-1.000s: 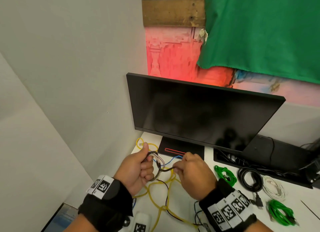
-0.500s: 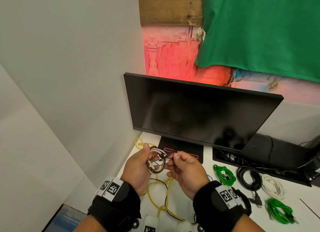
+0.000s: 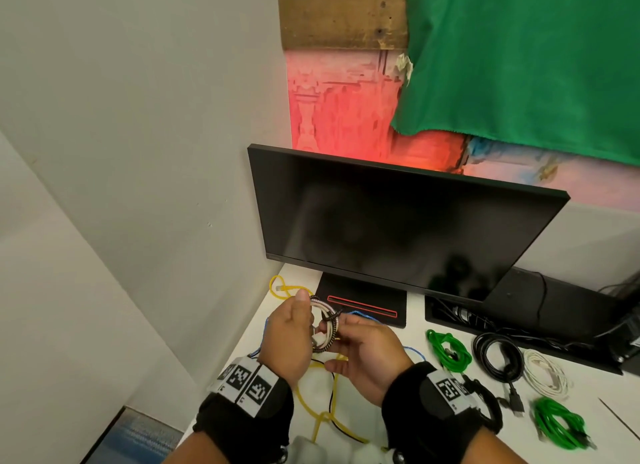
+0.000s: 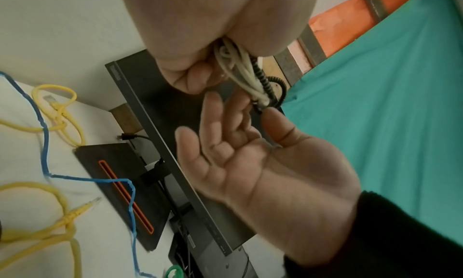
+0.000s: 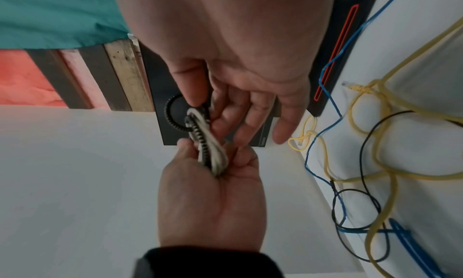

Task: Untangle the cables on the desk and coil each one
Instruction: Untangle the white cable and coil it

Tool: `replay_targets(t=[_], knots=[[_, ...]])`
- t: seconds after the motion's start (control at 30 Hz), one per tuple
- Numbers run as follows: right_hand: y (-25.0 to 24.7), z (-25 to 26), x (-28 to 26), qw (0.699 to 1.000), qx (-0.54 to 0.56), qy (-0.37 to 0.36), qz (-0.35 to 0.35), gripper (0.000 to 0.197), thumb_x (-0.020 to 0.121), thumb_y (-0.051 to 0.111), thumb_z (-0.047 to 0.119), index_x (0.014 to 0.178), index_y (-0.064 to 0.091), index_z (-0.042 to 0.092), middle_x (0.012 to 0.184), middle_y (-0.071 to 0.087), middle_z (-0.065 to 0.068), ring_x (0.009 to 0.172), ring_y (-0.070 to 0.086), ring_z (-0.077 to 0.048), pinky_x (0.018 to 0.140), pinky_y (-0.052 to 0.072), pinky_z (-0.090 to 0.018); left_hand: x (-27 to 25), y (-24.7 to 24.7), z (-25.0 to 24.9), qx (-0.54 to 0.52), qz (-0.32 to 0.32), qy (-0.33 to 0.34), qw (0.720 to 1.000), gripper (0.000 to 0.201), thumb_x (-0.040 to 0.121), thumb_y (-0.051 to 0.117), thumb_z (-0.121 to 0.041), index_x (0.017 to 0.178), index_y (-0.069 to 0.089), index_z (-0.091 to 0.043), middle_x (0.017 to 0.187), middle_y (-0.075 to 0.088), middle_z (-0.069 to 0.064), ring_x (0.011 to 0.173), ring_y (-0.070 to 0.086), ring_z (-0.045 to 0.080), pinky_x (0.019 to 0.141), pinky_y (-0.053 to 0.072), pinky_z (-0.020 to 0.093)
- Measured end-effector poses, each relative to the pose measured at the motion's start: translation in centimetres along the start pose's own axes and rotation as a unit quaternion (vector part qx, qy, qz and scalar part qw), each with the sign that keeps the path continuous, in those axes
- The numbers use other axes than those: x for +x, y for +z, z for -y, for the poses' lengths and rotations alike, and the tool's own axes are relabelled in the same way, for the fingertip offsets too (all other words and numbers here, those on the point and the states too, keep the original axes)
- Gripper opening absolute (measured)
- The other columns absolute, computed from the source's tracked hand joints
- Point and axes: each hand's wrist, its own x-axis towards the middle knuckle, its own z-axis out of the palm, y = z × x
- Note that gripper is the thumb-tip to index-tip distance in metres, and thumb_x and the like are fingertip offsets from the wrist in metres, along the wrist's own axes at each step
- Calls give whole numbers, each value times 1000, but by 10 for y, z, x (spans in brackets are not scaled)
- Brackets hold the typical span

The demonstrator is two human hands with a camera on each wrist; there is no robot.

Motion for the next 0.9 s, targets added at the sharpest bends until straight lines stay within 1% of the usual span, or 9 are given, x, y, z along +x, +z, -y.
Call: replay_targets(t=[0.1, 0.23, 0.33, 0.43, 0.53, 0.6, 0.67, 0.77, 0.9], knots=[[-4, 6, -1, 999, 26, 1, 28, 29, 81, 50, 10, 70, 75, 19, 87, 69, -12, 76, 66, -21, 69, 51, -38, 0, 1, 3, 21, 1, 6, 1000, 63, 94, 32, -56, 83, 60, -1, 78, 64, 23, 78, 63, 37, 80, 51, 54], [-4, 4, -2, 999, 32, -29, 22, 41, 94, 48, 4, 68, 75, 21, 82, 70, -9, 73, 66, -19, 68, 53, -38, 2, 0, 5, -1, 35, -18, 999, 51, 104, 33, -41, 91, 66, -5, 77, 66, 10, 70, 63, 20, 68, 51, 34], [-4, 3, -6, 999, 12, 10, 35, 19, 89, 53, 13, 84, 71, 15, 87, 67, -11, 79, 64, -23, 71, 51, -39, 2, -2, 6, 18, 42, -13, 999, 47, 103, 35, -40, 80, 58, -7, 70, 61, 9, 68, 57, 20, 68, 48, 42], [-3, -3, -10, 996, -17, 45, 82, 29, 75, 65, 29, 99, 71, 14, 86, 65, -5, 82, 61, -23, 74, 50, -40, -3, 2, 6, 84, 33, 6, 996, 44, 103, 35, -42, 81, 61, -14, 74, 68, 2, 73, 65, 20, 76, 51, 42], [-6, -7, -10, 983, -169, -7, 65, 30, 77, 74, 32, 101, 62, 18, 85, 61, -1, 73, 60, -13, 72, 53, -34, -5, 1, 2, 51, 107, -33, 992, 45, 99, 43, -44, 77, 62, -10, 74, 66, 5, 70, 62, 19, 74, 49, 39], [-15, -1, -11, 962, -265, -34, 48, 30, 81, 70, 25, 107, 58, 16, 86, 64, -1, 67, 62, -13, 69, 55, -33, -3, -11, -3, -17, 193, -114, 974, 36, 94, 59, -38, 70, 64, -13, 74, 59, 13, 66, 56, 21, 65, 47, 35], [-27, 6, -11, 945, -321, -31, 50, 21, 91, 66, 17, 110, 57, 13, 88, 68, -4, 63, 66, -17, 61, 56, -32, -2, -23, -7, -22, 286, -168, 943, 19, 80, 68, -29, 77, 70, -11, 78, 63, 16, 66, 58, 22, 60, 49, 29], [-31, 17, -13, 906, -417, -31, 69, 9, 97, 58, 15, 106, 61, 15, 90, 73, -9, 62, 70, -22, 53, 57, -30, -1, -28, -9, 11, 326, -219, 920, 35, 72, 65, -21, 97, 68, 4, 85, 68, 20, 68, 64, 26, 57, 53, 29], [-21, 24, -15, 757, -641, -111, 62, 5, 95, 55, 26, 99, 57, 26, 93, 67, 0, 78, 65, -20, 71, 58, -41, -5, -23, -12, -18, 326, -267, 907, 16, 78, 66, -20, 77, 74, -6, 76, 68, 18, 61, 67, 27, 53, 56, 31]])
